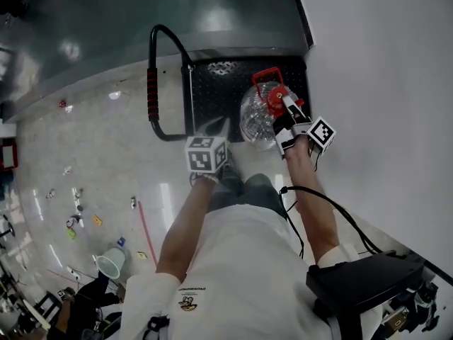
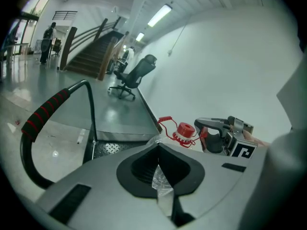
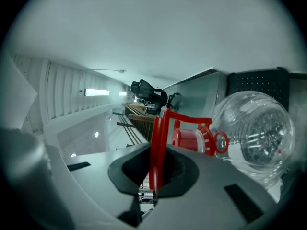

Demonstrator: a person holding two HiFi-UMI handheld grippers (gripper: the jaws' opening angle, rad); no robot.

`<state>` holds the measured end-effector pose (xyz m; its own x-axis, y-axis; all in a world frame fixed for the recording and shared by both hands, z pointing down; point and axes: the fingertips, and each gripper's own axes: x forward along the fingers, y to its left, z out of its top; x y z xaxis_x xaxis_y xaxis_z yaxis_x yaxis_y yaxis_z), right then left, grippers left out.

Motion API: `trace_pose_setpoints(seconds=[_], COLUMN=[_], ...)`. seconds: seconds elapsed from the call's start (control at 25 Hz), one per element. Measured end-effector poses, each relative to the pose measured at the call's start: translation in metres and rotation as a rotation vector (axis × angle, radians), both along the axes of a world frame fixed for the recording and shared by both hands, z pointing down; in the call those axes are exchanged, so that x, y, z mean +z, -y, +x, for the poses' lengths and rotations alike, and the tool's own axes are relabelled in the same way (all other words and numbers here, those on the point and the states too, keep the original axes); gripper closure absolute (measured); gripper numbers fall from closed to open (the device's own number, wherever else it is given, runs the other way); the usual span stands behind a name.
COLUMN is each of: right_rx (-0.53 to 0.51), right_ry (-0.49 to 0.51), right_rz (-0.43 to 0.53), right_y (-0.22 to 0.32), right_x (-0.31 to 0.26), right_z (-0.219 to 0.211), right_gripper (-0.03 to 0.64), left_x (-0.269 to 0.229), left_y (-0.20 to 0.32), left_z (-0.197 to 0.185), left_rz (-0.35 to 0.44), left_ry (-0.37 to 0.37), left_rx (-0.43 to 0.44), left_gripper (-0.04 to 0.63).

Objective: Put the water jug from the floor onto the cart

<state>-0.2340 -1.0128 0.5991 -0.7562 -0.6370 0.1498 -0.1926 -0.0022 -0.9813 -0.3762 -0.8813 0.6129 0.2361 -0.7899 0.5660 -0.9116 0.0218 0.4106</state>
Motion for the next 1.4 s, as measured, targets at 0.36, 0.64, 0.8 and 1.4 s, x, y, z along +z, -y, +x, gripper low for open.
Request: trace_pose_setpoints(seconds=[0.36,0.64,0.8,1.4], right_rx=[-0.08,-0.131,-0.168,-0.287], right_ry=[0.033,0.029,0.009,0.07], right_rz=[-0.033,-0.054,-0.093,-0.092], right_y=[0.023,0.071,0.14,0.24], right_x=[0.033,0.052,0.056,0.13], right_z=[-0.048,-0.092,-0.13,-0.197], right_gripper=[0.588,0.588,0.588,0.586], left_x=[0.013,0.025,0.024,0.073], left_y=[0.015,0.067,0.134,0.218], left_z=[-0.006,-0.031,-0.057,-0.084], left_rz=[-0.003,-0.028,-0.071,-0.147], left_ry=[0.012,-0.009,-0.031,-0.029], left_rx=[-0.029,-0.075,-0.105,-0.161], left_gripper=[0.594,0.594,0.594,0.594])
